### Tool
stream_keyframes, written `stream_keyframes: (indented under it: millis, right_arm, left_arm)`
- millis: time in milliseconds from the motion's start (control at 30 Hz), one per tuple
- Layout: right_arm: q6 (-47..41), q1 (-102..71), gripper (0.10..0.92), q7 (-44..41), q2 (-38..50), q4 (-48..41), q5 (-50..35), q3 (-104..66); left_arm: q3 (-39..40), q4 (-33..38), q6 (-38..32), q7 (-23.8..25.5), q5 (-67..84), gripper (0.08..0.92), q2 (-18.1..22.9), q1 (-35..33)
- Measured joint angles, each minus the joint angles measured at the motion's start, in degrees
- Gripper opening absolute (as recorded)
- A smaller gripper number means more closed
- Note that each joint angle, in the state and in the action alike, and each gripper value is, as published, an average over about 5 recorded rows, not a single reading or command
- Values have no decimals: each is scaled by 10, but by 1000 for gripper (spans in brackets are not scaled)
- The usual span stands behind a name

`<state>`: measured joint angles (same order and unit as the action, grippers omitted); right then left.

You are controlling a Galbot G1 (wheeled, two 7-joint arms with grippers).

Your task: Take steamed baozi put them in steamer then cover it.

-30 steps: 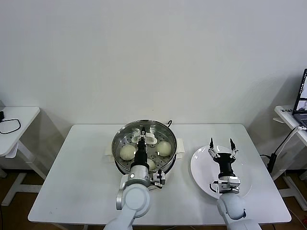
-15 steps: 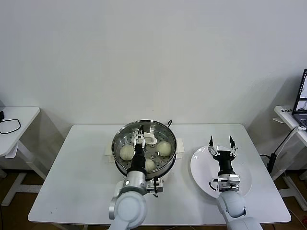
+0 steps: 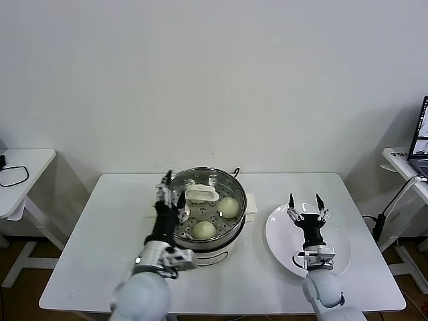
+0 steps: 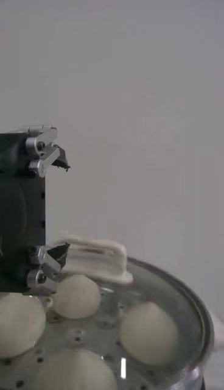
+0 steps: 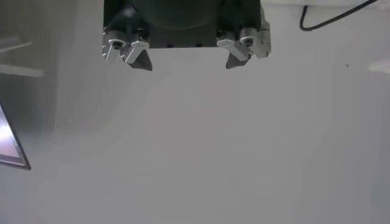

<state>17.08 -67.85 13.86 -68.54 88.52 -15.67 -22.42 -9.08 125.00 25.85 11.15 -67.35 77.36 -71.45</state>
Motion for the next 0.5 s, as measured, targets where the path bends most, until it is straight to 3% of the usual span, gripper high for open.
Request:
stream_keyframes:
  millis: [267,500]
  right_arm:
    - [-33,-18,823,-18,7,16,-46,0]
    - [-41,-34,823,-33,6,24,-64,4]
  left_arm:
    - [-109,-45,-90,-90,298,823,-13,3]
    - [-173,-105,-205,-118,487,823,-11,-8]
